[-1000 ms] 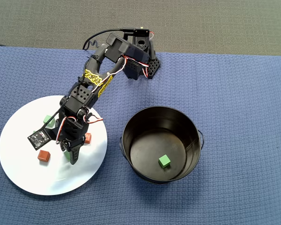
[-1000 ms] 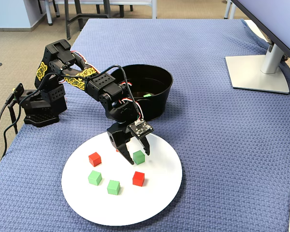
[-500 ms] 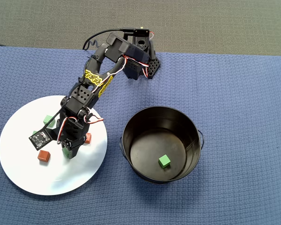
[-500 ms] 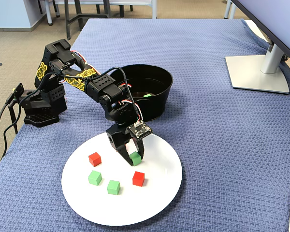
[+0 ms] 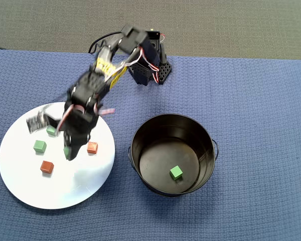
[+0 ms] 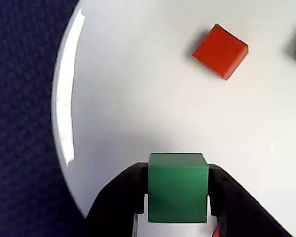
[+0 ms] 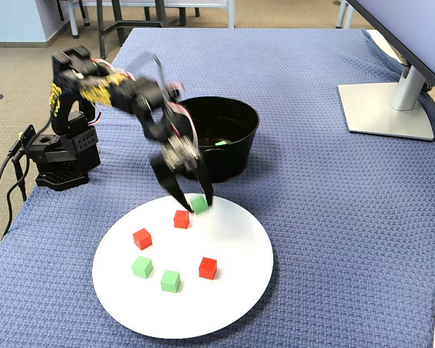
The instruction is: Pick up the green cubes from the white plate and place them in the black recipient
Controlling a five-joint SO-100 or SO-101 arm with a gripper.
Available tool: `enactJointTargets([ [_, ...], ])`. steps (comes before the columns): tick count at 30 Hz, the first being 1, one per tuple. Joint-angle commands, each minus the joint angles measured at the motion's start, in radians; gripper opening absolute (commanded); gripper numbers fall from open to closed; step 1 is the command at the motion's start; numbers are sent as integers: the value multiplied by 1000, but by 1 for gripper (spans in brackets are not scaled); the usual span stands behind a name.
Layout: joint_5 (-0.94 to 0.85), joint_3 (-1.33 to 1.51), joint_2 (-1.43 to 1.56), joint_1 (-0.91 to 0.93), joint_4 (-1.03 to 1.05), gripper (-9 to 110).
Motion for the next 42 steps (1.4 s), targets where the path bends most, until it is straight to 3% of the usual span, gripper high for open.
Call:
enactJointTargets([
  [1,160,-49,259,-67,138,0],
  [13,529,181,456,-471,160,0],
  [24,611,299,465,-686,94,0],
  [26,571,287,465,-703,126,16],
  [28,529,267,471,-701,152,31],
  [34,422,172,506,-571,156,35],
  [42,161,175,584,-284,146,8],
])
